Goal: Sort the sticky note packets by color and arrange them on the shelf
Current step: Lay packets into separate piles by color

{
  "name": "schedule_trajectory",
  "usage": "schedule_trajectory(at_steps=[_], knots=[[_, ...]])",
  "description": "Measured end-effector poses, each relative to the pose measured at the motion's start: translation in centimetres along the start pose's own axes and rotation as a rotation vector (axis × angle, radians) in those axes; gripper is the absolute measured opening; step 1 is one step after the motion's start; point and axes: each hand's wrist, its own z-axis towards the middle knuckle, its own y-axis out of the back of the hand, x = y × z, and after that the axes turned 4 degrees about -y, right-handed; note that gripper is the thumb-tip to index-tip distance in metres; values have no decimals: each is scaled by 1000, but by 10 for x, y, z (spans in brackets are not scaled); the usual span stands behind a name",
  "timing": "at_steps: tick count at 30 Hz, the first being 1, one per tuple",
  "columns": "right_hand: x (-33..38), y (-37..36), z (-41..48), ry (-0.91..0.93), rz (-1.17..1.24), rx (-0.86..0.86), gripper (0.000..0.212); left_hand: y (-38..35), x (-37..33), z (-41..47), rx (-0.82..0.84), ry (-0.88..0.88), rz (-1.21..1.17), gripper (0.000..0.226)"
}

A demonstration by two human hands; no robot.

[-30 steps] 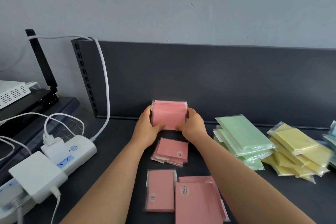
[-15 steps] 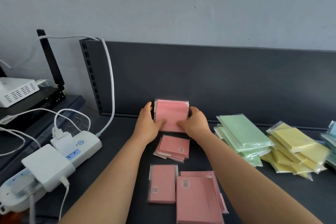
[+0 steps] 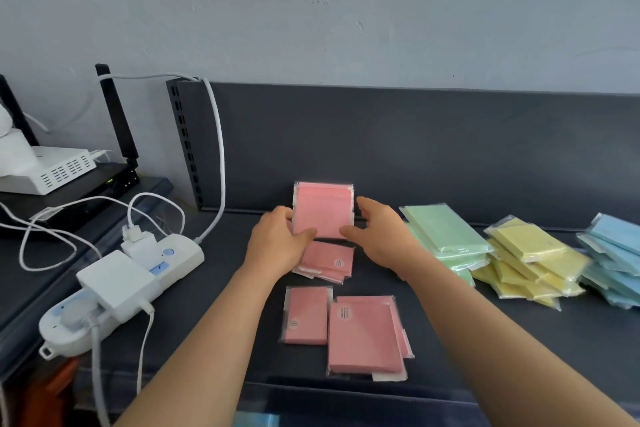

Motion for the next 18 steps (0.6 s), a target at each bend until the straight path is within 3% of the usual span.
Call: schedule_trajectory(at_steps=[4, 9, 12, 18], knots=[[-17, 15, -31, 49, -15, 84, 62, -2, -7, -36, 125, -14, 26, 55], [-54, 27, -69, 28, 6, 191, 63, 4, -13, -78, 318, -39, 78, 79], [-71, 28, -88, -2, -28, 215, 64, 4, -17, -93, 441, -55, 189, 82], [-79, 20, -107, 13, -75, 236, 80, 1, -20, -100, 464, -65, 265, 80]])
